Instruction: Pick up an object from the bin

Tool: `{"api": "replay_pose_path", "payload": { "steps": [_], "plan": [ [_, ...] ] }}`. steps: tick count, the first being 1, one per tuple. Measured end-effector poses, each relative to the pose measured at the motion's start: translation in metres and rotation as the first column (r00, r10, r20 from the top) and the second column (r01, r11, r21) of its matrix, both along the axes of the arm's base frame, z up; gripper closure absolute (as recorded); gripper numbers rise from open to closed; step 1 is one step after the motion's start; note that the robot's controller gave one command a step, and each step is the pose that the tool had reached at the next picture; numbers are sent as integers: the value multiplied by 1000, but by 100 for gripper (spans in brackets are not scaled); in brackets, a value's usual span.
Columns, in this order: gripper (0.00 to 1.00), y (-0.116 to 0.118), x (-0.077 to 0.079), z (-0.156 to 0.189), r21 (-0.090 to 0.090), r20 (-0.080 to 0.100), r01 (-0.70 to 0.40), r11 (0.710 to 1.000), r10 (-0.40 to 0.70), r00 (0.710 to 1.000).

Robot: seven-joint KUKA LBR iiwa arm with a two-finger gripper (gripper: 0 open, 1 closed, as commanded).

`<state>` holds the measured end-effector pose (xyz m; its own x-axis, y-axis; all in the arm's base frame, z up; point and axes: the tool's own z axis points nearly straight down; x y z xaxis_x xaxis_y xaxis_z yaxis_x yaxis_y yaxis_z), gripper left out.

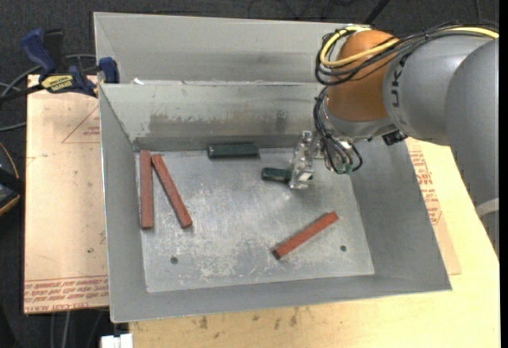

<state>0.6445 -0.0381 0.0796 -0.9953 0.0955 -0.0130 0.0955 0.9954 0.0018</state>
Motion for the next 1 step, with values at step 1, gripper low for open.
{"api": "replay_pose_path", "payload": {
  "steps": [1],
  "plan": [
    [100,-6,-1,135,-1,-8,-27,1000,27,1000]
  ]
}}
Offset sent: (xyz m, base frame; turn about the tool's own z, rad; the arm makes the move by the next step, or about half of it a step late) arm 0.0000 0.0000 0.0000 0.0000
